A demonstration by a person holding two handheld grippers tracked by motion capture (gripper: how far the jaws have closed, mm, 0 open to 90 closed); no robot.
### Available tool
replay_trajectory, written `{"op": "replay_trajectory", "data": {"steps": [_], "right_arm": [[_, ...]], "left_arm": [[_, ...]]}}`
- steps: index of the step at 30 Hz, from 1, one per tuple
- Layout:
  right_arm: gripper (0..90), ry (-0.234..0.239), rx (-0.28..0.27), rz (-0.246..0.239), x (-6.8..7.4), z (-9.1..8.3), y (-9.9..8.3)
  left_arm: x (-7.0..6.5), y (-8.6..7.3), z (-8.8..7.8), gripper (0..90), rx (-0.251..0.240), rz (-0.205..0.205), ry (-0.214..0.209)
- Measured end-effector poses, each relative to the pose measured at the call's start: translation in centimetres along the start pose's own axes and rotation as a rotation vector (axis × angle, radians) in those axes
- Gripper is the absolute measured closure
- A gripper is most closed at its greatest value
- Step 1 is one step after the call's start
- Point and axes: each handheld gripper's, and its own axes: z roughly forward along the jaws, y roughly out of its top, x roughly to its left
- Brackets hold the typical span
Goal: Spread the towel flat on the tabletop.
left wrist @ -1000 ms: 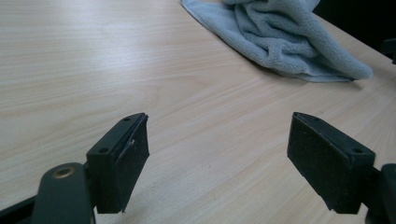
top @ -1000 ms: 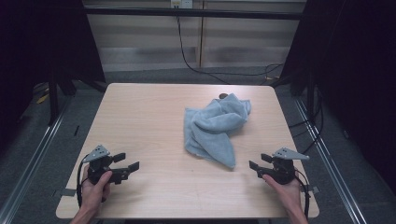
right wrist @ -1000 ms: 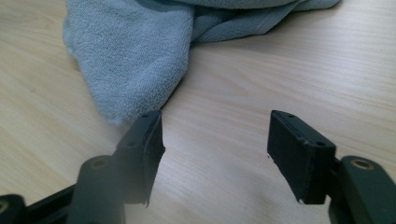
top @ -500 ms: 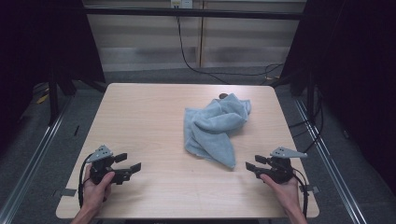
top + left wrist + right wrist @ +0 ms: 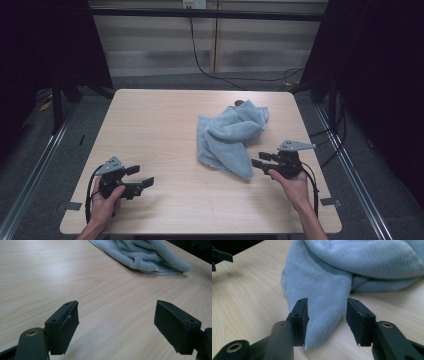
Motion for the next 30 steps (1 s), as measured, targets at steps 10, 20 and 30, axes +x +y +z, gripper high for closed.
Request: {"op": "replay_trajectory", "data": {"steps": [10, 20, 30], "right_arm": [[33.2, 0.064, 0.058, -0.037, 0.6, 5.5, 1.0], [28.8, 0.017, 0.148, -0.112, 1.3, 9.3, -0.3], [66.0, 0.090, 0.163, -0.104, 2.6, 9.1, -0.8]], "left_arm": [[0.0, 0.1, -0.3, 20.0, -0.010, -0.011, -0.005], [-0.1, 0.1, -0.3, 19.6, -0.008, 0.000, 0.006], [-0.2, 0.3, 0.8, 18.6, 0.010, -0.003, 0.031]]}}
